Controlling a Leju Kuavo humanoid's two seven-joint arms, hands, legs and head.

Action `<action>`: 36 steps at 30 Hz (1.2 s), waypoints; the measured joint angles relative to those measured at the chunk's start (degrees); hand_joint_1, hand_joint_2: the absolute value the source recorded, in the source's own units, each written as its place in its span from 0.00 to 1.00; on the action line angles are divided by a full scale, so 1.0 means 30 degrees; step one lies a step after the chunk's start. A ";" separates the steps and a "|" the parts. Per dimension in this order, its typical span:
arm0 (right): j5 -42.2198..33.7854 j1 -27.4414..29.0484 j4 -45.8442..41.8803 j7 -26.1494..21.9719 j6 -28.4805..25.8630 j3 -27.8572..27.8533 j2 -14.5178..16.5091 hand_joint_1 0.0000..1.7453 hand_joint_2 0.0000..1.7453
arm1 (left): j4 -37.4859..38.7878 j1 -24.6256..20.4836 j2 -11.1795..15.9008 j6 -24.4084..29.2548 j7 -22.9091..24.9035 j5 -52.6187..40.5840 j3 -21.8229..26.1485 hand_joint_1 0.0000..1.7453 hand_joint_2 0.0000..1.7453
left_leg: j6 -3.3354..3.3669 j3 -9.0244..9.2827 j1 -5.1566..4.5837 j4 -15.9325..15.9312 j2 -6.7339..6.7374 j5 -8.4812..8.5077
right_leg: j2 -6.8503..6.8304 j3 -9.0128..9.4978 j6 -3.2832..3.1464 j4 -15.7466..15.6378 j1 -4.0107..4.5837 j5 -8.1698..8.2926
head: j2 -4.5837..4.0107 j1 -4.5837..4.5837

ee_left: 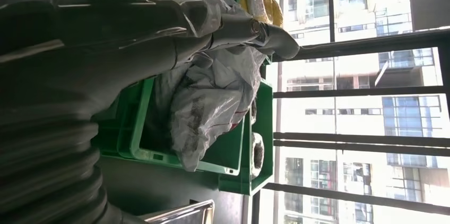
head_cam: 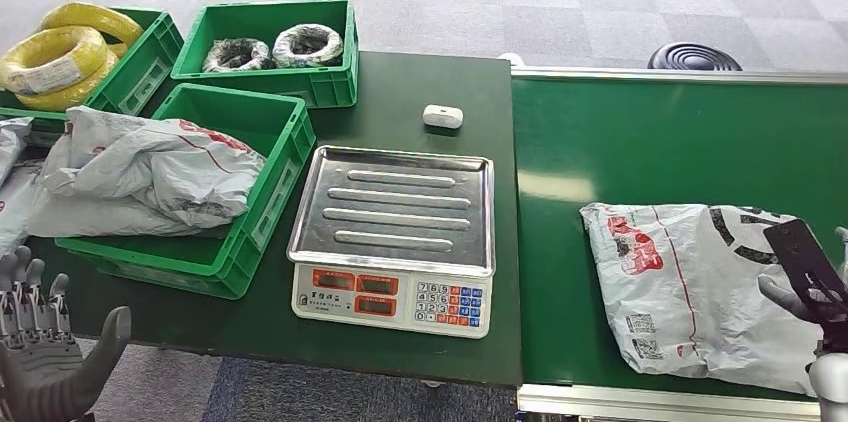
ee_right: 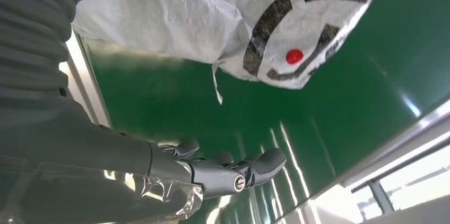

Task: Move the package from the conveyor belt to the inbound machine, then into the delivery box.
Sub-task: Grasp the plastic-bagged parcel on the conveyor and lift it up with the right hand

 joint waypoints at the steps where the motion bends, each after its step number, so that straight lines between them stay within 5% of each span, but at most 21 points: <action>1: 0.0187 -0.0638 0.0950 -0.0464 0.0755 0.0247 -0.0177 0.00 1.00 | 0.0149 -0.0172 0.0164 0.0095 0.0025 0.0068 -0.0178 0.00 1.00 | 0.0006 0.0005 -0.0003 0.0001 -0.0001 0.0006 | 0.0000 0.0004 0.0004 0.0000 -0.0003 0.0007 | 0.0000 -0.0002; 8: 0.0762 -0.4933 0.8610 -0.3598 0.5451 0.2725 -0.1514 0.00 1.00 | 0.1341 -0.1034 0.1220 0.0478 0.0053 0.0481 -0.1272 0.00 1.00 | 0.0026 0.0017 -0.0005 0.0013 -0.0066 0.0049 | -0.0055 0.0002 0.0023 0.0002 -0.0006 0.0029 | 0.0000 -0.0004; 17: 0.0616 -0.7423 1.3949 -0.3536 1.2835 0.5593 -0.2725 0.00 1.00 | 0.2458 -0.1583 0.1709 -0.0480 0.0088 -0.0100 -0.2088 0.00 1.00 | 0.0029 -0.0023 -0.0006 0.0015 -0.0073 0.0046 | -0.0076 -0.0035 0.0026 -0.0005 -0.0006 0.0024 | 0.0000 -0.0004; 18: 0.0699 -0.7686 1.4241 -0.3509 1.3347 0.5931 -0.2850 0.03 1.00 | 0.2529 -0.1653 0.1709 -0.0591 0.0097 -0.0178 -0.2137 0.00 1.00 | 0.0030 -0.0016 -0.0006 0.0017 -0.0079 0.0046 | -0.0085 -0.0025 0.0027 -0.0008 -0.0006 0.0024 | 0.0000 -0.0002; 19: 0.0799 -0.7938 1.4488 -0.3524 1.3804 0.6265 -0.2960 0.21 1.00 | 0.2598 -0.1717 0.1709 -0.0695 0.0104 -0.0238 -0.2177 0.00 1.00 | 0.0030 -0.0010 -0.0006 0.0019 -0.0086 0.0046 | -0.0095 -0.0012 0.0027 -0.0011 -0.0006 0.0023 | 0.0000 -0.0002; 22: 0.1070 -0.8598 1.4999 -0.3708 1.4739 0.7268 -0.3210 0.92 1.00 | 0.2764 -0.1846 0.1709 -0.0896 0.0115 -0.0373 -0.2245 0.00 1.00 | 0.0031 0.0010 -0.0005 0.0023 -0.0092 0.0047 | -0.0106 0.0023 0.0028 -0.0014 -0.0005 0.0023 | 0.0000 0.0000; 23: 0.1106 -0.8808 1.5130 -0.3697 1.4826 0.7555 -0.3257 1.00 1.00 | 0.2804 -0.1872 0.1709 -0.0930 0.0119 -0.0402 -0.2250 0.00 1.00 | 0.0031 0.0015 -0.0005 0.0023 -0.0091 0.0047 | -0.0106 0.0031 0.0028 -0.0014 -0.0005 0.0023 | 0.0000 -0.0002; 36: 0.0076 -0.9943 1.6166 -0.1399 1.1568 0.8294 -0.2627 1.00 1.00 | 0.2846 -0.1665 0.1646 -0.1034 0.0179 -0.0399 -0.2099 0.00 1.00 | 0.0032 -0.0026 -0.0005 0.0020 -0.0100 0.0049 | -0.0114 0.0021 0.0028 -0.0008 -0.0004 0.0024 | 0.0000 -0.0007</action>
